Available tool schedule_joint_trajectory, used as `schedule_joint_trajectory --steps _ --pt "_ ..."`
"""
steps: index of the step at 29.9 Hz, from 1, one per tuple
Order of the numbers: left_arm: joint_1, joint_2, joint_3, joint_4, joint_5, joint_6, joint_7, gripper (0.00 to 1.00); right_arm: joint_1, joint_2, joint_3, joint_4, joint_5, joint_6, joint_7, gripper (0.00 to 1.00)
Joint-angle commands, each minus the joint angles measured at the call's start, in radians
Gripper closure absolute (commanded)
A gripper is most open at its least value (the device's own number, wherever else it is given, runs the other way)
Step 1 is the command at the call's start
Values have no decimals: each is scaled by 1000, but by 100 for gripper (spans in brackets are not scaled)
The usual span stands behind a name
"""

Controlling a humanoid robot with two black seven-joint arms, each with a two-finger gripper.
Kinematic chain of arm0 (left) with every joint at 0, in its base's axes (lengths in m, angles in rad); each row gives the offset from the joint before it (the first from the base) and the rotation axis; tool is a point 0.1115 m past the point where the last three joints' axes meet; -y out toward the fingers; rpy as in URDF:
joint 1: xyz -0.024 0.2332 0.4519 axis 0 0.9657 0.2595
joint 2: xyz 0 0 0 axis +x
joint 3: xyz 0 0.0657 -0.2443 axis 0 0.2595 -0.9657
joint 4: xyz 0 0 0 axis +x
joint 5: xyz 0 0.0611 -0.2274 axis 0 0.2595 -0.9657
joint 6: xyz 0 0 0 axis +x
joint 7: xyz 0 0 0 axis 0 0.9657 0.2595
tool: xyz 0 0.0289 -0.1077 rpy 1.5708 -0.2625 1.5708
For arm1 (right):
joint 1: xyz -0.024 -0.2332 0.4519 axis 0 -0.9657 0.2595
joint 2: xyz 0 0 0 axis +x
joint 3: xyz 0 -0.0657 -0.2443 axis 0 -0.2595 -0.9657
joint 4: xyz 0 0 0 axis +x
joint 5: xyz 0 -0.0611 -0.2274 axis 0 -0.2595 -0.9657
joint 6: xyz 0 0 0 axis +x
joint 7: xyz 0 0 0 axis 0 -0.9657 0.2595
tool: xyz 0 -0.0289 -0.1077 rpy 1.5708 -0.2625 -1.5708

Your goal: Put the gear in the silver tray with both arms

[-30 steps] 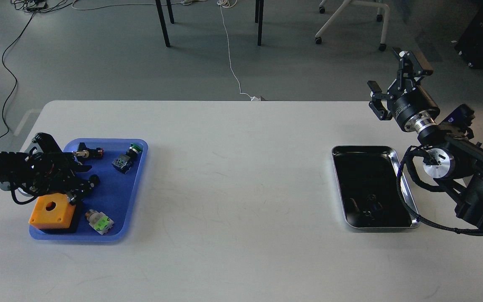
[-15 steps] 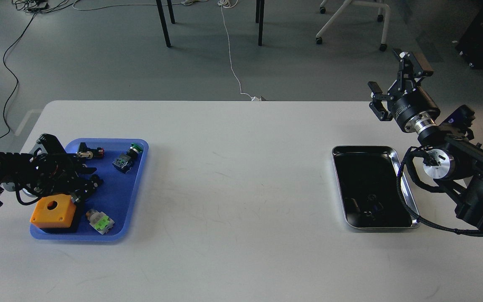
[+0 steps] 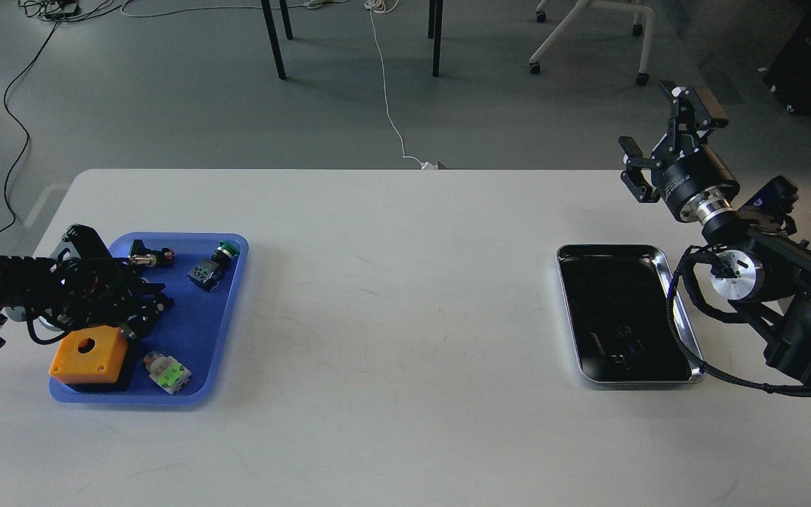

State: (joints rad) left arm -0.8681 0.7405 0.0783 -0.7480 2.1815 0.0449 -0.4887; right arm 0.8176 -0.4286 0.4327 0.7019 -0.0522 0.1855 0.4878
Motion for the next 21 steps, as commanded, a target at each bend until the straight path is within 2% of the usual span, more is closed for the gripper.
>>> schedule_joint_trajectory --steps 1,12,17,21 --pt "1 0 0 -1 0 0 0 77 0 -1 0 1 0 0 0 2" --pt "-37 19 -8 -36 0 3 0 81 0 -1 9 1 0 0 0 2" --pt "-121 117 -9 -149 0 3 0 81 -1 -2 11 1 0 0 0 2" --pt "-175 224 -12 -292 0 0 0 81 -1 -5 11 1 0 0 0 2"
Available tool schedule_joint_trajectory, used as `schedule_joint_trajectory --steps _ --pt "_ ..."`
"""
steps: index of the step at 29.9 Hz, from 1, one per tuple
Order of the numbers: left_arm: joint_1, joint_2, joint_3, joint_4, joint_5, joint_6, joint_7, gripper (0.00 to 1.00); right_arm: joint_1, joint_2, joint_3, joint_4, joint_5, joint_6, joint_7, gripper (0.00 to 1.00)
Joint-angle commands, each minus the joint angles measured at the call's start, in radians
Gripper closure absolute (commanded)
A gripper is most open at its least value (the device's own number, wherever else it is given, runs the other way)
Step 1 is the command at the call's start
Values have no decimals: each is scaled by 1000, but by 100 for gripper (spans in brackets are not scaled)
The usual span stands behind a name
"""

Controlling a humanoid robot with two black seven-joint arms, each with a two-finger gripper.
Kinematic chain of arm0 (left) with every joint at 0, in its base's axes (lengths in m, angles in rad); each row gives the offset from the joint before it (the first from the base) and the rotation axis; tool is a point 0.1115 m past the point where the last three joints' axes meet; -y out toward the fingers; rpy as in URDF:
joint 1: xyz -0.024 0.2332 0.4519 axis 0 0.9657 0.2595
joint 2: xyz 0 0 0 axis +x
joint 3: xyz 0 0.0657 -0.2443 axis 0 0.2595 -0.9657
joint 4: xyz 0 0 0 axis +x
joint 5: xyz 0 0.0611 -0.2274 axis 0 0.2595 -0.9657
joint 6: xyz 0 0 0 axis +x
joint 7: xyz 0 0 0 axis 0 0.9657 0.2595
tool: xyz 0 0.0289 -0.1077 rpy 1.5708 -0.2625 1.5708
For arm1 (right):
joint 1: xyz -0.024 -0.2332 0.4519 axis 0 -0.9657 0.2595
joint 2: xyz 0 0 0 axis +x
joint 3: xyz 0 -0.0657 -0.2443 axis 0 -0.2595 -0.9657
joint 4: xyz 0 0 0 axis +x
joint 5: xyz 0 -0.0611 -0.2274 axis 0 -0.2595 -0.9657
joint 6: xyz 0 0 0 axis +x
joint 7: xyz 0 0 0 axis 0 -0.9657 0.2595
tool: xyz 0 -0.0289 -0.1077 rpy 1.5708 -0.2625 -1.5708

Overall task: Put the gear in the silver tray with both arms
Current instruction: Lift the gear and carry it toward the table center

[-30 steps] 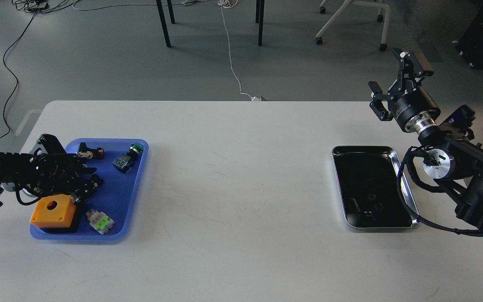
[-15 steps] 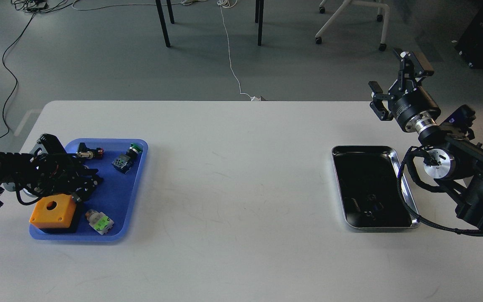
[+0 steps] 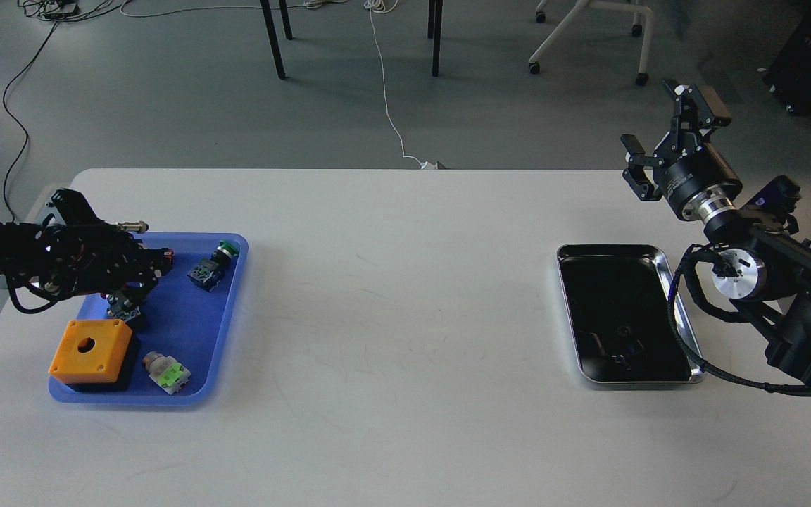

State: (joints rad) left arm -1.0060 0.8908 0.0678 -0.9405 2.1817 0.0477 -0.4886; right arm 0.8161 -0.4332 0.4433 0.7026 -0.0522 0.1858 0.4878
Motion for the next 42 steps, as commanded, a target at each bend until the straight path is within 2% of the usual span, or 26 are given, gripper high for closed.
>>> schedule_joint_trajectory --steps 1,7,10,16,19,25,34,38,42 --pt "-48 95 -3 -130 0 -5 0 81 0 -1 0 0 0 0 0 2" --pt "-126 100 -19 -294 -2 -15 0 81 -5 -2 5 24 0 -6 1 2" --pt "-129 24 -23 -328 -2 -14 0 82 -26 -59 15 81 0 -6 1 2" --pt "-131 -159 -52 -314 -7 -26 0 82 -90 -228 17 228 0 -6 1 2" --pt "-126 -263 -51 -290 -4 -51 0 82 -139 -318 18 296 0 -6 1 2" --pt "-108 -499 -34 -178 0 -69 45 82 -242 -458 26 377 0 -3 1 2" --pt "-89 -798 -22 106 -3 -65 58 82 -302 -598 25 475 0 -5 1 2" --pt "-42 -869 -20 140 0 -65 59 81 -305 -618 25 506 0 -6 1 2" --pt "3 -880 -19 155 0 -63 67 81 -304 -619 26 523 0 -8 1 2"
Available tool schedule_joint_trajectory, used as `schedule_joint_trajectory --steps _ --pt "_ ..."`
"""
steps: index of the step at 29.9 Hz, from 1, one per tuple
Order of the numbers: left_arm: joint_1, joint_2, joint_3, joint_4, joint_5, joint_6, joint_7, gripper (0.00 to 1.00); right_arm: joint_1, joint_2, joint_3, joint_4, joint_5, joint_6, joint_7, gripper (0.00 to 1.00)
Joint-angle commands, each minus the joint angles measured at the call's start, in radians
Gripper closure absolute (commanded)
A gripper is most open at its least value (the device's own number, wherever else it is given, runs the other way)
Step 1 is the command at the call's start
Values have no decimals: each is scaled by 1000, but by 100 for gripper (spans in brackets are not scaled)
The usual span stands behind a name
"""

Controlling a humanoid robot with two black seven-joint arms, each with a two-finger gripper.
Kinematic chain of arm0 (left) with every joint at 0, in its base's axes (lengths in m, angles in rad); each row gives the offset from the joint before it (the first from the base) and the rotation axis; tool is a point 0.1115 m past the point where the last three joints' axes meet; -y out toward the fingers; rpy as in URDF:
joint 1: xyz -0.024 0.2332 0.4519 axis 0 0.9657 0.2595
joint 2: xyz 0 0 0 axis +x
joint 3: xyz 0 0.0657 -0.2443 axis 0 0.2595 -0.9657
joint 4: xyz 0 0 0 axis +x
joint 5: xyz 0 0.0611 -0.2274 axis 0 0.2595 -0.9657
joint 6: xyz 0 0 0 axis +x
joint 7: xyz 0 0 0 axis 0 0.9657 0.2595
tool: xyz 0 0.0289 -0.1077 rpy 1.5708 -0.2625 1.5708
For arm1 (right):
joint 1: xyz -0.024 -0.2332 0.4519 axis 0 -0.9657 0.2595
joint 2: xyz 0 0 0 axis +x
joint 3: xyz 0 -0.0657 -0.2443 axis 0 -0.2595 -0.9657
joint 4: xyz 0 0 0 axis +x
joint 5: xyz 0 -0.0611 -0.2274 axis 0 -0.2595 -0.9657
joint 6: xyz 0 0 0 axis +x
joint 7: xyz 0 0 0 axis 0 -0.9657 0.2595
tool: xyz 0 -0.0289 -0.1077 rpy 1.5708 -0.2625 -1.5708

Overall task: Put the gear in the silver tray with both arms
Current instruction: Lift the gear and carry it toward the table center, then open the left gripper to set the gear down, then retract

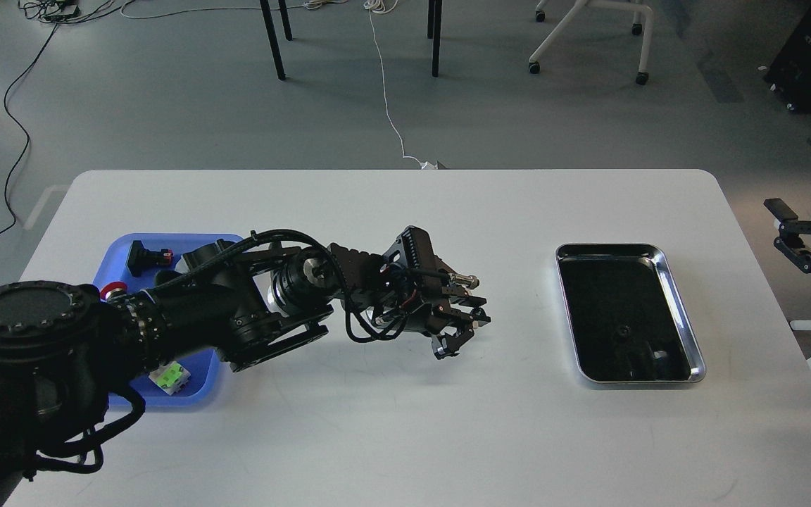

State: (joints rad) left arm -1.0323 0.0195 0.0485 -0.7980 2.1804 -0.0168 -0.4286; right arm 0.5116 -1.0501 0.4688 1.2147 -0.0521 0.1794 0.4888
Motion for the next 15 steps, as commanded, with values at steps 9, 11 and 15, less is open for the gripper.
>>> schedule_joint_trajectory --steps 9,11,15 --pt "64 -19 -1 29 1 3 27 79 1 2 -1 16 0 -9 0 2" --pt "70 -19 -3 52 1 5 39 74 8 5 -1 17 0 -9 0 2" --pt "78 -19 -12 72 -5 15 71 52 25 10 -1 19 0 -11 0 2"
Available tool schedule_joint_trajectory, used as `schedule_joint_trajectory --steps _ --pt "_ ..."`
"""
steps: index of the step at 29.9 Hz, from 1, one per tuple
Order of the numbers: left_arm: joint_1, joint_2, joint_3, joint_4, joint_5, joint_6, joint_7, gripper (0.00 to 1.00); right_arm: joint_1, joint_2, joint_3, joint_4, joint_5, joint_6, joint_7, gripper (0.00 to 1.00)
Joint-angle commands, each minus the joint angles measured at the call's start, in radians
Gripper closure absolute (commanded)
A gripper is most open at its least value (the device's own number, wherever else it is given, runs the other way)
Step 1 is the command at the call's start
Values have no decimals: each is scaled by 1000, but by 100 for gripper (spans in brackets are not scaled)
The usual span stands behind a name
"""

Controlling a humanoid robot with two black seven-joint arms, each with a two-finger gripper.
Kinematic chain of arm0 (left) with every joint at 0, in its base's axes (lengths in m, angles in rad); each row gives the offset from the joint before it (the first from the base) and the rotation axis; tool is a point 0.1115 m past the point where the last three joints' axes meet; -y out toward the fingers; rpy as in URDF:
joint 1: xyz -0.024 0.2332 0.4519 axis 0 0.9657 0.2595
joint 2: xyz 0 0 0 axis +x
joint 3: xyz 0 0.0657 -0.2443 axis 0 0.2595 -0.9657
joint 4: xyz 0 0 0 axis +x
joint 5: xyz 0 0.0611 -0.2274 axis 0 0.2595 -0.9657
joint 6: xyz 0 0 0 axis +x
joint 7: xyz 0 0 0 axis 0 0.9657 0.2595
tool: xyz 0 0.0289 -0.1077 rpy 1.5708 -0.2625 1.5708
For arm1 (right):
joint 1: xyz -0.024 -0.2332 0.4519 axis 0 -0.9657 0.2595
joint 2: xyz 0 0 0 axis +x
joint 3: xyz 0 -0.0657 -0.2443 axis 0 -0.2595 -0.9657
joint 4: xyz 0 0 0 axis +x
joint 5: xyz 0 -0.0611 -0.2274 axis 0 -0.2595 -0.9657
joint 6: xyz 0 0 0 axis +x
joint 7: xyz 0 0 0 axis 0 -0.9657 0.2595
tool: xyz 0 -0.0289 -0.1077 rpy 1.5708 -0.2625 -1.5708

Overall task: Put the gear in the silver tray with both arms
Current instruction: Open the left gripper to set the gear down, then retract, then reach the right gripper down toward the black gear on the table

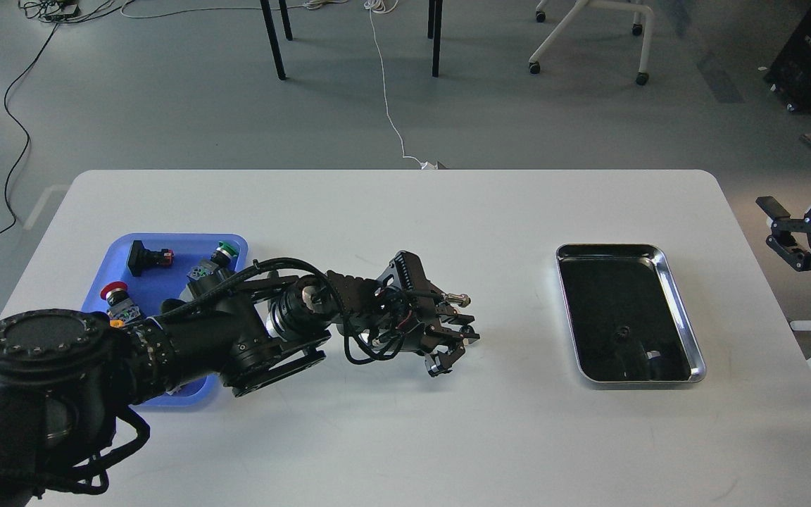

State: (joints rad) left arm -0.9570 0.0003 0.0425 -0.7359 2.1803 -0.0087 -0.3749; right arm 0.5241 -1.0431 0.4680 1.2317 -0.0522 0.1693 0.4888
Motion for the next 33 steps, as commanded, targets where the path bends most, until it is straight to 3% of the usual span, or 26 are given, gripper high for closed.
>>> schedule_joint_trajectory --steps 1,3,6,12,15,20,22,23,25,29,33 --pt "1 0 -10 10 -10 7 18 46 22 3 -2 2 0 -1 0 2" --pt "-2 0 -12 7 -43 12 16 37 39 1 -3 2 -2 1 0 2" --pt "-8 0 -12 3 -131 24 11 32 86 1 -8 -1 -5 2 0 2" --pt "-57 0 -61 -20 -435 85 -27 22 224 6 -20 -11 -17 2 -78 2" --pt "-91 32 -102 -33 -699 81 -59 21 309 64 -60 -12 -79 2 -82 2" --pt "-131 119 -110 -33 -1152 58 -64 16 488 103 -259 -17 -189 7 -76 2" --pt "-131 119 -110 -33 -1153 58 -64 16 488 103 -259 -17 -189 7 -76 2" --pt "-134 189 -143 -30 -1446 41 -59 13 631 150 -437 -17 -240 7 -75 2" --pt "-135 237 -188 -33 -1591 6 -56 13 715 158 -535 -15 -285 7 -76 2" --pt "-132 338 -327 -30 -1751 -91 -47 12 818 198 -644 -15 -391 7 -79 2" --pt "-120 394 -478 -23 -1843 -197 19 10 859 328 -695 -23 -552 7 -78 2"
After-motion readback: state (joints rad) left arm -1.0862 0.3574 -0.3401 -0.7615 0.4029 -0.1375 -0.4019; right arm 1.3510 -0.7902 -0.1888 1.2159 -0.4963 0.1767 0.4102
